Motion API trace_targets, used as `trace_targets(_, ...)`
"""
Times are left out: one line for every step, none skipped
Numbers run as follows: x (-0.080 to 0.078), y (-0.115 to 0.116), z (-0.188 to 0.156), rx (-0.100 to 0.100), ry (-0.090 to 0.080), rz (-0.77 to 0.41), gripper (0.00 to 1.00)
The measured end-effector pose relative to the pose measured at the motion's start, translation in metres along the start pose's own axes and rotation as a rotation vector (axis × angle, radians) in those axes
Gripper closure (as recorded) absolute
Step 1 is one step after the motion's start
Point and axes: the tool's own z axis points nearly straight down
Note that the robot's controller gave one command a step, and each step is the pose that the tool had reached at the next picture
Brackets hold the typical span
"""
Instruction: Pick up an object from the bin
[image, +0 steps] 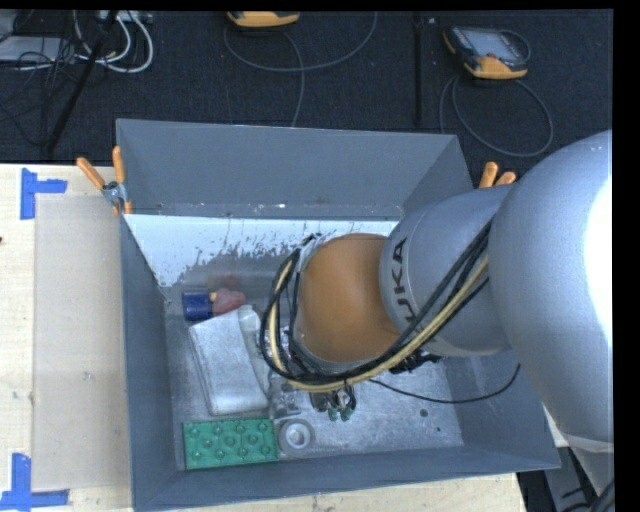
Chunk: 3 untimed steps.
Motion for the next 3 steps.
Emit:
trace_targets(0.0,0.0,0.0,0.0,0.0,0.0,0.0)
trace_targets(0.0,0.0,0.0,0.0,0.0,0.001,1.0)
trace_targets(0.014,-0.048,-0.111,0.002,-0.006,-0.538,1.0)
